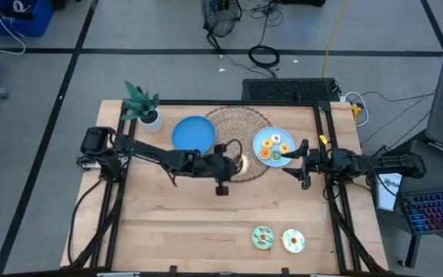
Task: Pick & Place donuts
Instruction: Put the large black donut on the dark blue plate
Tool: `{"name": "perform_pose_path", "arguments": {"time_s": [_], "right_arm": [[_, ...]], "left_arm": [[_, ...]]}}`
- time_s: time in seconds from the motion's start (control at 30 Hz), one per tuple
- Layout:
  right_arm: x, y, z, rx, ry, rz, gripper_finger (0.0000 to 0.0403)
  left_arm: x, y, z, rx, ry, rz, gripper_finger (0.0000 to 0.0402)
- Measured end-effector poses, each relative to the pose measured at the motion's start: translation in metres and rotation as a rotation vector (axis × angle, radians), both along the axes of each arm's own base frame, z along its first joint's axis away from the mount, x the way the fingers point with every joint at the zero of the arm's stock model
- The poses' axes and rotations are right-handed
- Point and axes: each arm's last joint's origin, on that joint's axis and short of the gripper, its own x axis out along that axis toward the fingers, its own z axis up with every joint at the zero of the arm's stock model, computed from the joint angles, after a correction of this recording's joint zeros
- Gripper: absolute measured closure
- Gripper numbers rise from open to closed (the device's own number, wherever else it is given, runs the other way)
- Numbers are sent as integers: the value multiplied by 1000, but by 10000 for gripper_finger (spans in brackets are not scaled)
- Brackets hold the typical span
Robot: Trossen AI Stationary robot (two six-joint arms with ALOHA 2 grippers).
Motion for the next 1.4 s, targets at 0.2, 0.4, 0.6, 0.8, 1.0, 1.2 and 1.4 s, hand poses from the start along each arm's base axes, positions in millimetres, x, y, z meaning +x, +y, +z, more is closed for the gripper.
{"name": "perform_pose_path", "arguments": {"time_s": [0.2,0.4,0.6,0.8,1.0,1.2,1.4], "right_arm": [[0,0,0,0,0,0,161],[0,0,0,0,0,0,161],[0,0,0,0,0,0,161],[0,0,0,0,0,0,161],[0,0,0,0,0,0,161],[0,0,0,0,0,0,161],[0,0,0,0,0,0,161]], "left_arm": [[9,17,15,-12,-174,44,339],[13,34,26,-15,-300,89,339],[15,53,36,10,-399,126,339],[13,80,44,143,-459,150,339],[9,108,51,216,-506,207,339],[-1,147,51,194,-512,319,339],[-18,183,50,174,-450,425,339]]}}
